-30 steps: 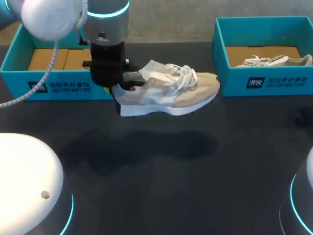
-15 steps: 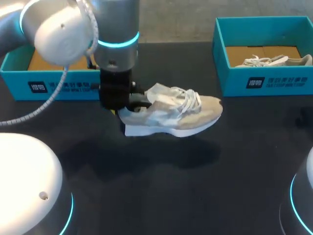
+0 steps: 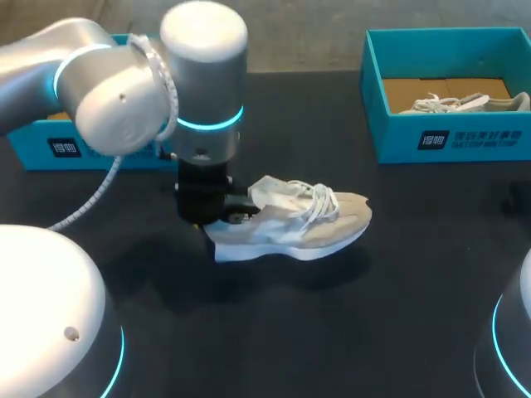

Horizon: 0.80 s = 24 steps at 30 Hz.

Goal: Take the shoe out of the shoebox, open the shoe tongue, remove and reinsert the insole, then place the shoe into the shoebox

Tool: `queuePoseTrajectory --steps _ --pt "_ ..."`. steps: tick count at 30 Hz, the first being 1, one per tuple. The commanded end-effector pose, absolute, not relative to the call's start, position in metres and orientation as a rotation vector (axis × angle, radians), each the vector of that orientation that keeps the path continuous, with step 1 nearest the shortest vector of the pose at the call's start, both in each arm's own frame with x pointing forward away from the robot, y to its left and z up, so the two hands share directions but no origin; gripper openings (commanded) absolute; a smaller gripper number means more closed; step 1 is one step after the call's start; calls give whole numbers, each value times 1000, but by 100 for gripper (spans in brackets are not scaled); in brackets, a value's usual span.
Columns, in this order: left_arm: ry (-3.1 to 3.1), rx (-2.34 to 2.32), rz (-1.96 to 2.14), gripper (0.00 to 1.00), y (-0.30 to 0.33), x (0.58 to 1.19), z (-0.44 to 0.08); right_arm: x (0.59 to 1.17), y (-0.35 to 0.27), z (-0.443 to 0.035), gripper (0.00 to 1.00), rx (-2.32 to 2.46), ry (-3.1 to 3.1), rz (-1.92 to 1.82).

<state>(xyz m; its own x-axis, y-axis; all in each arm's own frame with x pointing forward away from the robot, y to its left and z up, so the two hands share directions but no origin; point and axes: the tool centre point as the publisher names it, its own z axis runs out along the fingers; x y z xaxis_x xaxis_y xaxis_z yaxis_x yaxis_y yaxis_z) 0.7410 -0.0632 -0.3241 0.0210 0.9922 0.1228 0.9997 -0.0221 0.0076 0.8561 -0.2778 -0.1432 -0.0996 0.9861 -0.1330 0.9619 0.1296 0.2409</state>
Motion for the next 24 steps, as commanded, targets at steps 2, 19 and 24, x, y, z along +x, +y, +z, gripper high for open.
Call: queuePoseTrajectory --steps 2,19,24 --pt "-2122 -2167 -148 0 -71 746 -352 856 -278 -143 100 1912 2148 133" --pt "-2102 -2116 -198 0 -69 746 -403 856 -278 -143 100 1912 2148 133" --pt "-2103 -2108 -178 61 -68 745 -404 856 -278 -143 100 1912 2148 133"
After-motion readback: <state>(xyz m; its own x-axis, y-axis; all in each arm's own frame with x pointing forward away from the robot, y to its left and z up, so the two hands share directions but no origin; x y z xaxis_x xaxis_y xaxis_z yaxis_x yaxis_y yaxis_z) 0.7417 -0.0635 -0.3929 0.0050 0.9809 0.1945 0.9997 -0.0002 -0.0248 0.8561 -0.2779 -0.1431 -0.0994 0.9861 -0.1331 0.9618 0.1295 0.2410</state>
